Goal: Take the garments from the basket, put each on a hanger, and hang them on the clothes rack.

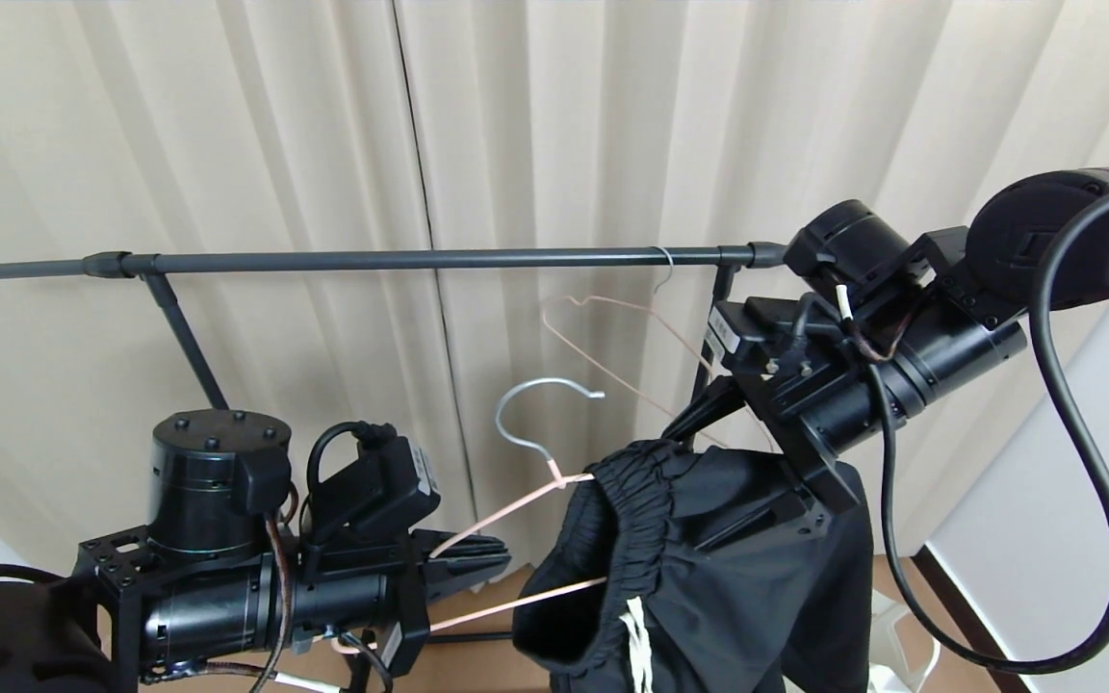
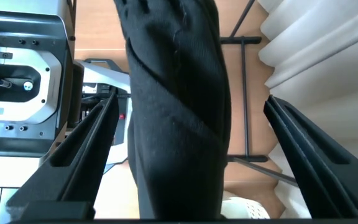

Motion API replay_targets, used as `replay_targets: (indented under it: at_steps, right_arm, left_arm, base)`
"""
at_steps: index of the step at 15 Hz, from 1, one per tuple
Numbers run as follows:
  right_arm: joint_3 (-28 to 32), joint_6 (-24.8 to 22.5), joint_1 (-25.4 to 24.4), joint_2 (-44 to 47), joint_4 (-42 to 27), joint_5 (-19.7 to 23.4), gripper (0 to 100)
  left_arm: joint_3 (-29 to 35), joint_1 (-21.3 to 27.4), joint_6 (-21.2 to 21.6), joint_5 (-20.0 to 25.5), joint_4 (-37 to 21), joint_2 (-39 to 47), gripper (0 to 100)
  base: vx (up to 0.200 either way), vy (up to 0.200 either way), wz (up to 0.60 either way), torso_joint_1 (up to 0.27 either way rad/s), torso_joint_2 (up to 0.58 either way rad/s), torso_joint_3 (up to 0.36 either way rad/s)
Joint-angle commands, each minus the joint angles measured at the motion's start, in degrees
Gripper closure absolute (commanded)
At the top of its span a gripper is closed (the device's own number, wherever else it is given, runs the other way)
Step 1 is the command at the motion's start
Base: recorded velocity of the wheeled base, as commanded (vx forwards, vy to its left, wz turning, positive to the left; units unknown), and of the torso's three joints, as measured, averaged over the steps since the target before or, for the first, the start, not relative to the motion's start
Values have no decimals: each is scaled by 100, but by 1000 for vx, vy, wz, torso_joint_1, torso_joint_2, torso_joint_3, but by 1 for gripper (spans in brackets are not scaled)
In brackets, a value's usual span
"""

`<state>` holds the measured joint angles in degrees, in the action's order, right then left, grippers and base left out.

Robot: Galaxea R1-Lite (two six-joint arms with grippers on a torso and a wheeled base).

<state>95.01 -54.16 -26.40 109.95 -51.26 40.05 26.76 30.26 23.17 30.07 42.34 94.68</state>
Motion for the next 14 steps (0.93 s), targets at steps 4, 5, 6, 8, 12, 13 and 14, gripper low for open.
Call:
replay_targets:
  at_steps: [4,5,6,8,12,13,14]
  right_arm:
    - [8,2,-49,44,20,3,100]
    - [8,2,-58,44,20,3,100]
    - [8,-7,-49,27,20,3,100]
    - [-9,-7,-58,18,20,3,100]
    - [-44,-7,-58,-44,-7,3,100]
    - [-53,-7,-58,-61,-7,3,100]
    - [-53,-7,-49,-79,-24,3,100]
  left_arm:
    - [5,-2,3,-2,3,-3,100]
    - [-4,-2,-6,-2,3,-3,100]
    - [-13,-2,3,-2,3,-3,100]
    - [-4,-2,3,-2,3,6,100]
    - [-48,-2,12,-2,20,-20,100]
    - [-57,-2,12,-2,55,-20,100]
    - [-57,-11,3,-2,143,-20,100]
  base:
    - [0,0,0,0,0,0]
    - [0,0,0,0,0,0]
    - [0,0,0,0,0,0]
    - [0,0,0,0,0,0]
    - [0,0,0,0,0,0]
    - [0,0,0,0,0,0]
    - [0,0,0,0,0,0]
